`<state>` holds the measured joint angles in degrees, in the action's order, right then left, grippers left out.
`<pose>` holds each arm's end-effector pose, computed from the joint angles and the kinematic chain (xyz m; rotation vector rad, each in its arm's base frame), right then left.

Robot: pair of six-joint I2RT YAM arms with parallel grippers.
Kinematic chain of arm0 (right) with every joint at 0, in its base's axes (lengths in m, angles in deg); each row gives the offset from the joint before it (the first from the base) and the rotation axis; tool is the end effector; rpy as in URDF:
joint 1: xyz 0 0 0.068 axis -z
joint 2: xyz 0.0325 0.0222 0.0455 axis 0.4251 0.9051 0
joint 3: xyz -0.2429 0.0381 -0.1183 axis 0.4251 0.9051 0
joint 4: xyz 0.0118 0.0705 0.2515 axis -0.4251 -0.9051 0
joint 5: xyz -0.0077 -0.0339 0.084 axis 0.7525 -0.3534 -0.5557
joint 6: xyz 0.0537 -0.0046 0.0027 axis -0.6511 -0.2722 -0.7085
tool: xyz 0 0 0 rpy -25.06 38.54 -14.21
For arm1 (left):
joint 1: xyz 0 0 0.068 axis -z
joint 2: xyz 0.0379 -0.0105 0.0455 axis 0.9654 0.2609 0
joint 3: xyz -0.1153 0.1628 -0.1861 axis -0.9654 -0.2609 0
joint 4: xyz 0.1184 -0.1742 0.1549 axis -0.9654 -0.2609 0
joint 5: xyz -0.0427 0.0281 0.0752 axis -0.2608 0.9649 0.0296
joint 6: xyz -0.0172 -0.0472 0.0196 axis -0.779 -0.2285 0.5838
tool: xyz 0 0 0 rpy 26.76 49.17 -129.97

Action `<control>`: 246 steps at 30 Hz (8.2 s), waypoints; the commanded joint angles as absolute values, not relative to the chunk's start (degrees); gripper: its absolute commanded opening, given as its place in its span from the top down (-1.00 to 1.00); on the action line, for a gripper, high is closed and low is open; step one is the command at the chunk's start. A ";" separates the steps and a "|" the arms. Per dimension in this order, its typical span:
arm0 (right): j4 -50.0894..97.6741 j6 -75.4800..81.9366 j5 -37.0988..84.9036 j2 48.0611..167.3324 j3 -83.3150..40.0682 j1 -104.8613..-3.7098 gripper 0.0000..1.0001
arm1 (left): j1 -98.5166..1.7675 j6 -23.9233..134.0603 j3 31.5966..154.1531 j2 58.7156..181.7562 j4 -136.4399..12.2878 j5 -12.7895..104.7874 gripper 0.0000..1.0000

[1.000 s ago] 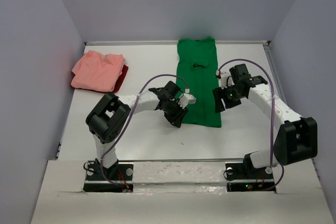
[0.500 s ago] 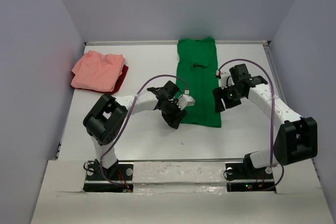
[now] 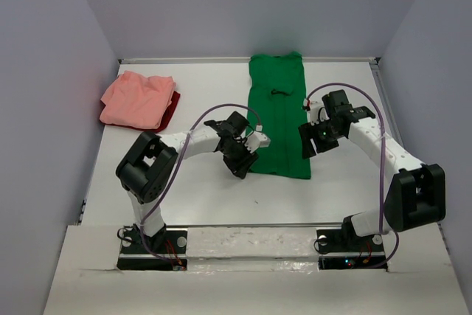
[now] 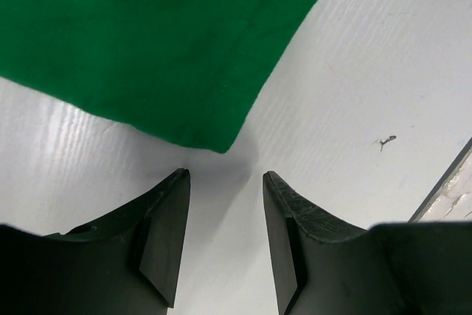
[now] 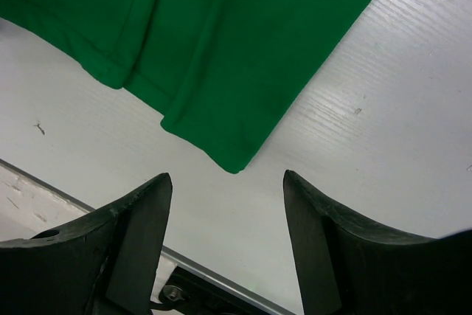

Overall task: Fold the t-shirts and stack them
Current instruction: Fold the tshirt

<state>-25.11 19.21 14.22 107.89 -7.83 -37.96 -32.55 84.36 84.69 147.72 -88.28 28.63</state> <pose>0.2606 0.0701 0.2488 -0.6011 2.6873 0.4352 0.2524 -0.2508 0.1691 1.4701 2.2512 -0.7340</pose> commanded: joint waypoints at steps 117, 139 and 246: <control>-34.15 30.44 12.82 132.00 -14.19 -37.73 -0.12 | -34.80 84.84 93.48 154.61 -94.77 25.26 1.00; -35.99 30.61 13.09 130.42 -13.66 -37.73 0.83 | -34.80 85.45 94.88 153.81 -96.08 24.47 1.00; -33.97 27.44 31.10 142.98 -56.10 -37.20 1.00 | -45.69 88.18 141.55 169.19 -109.00 28.59 1.00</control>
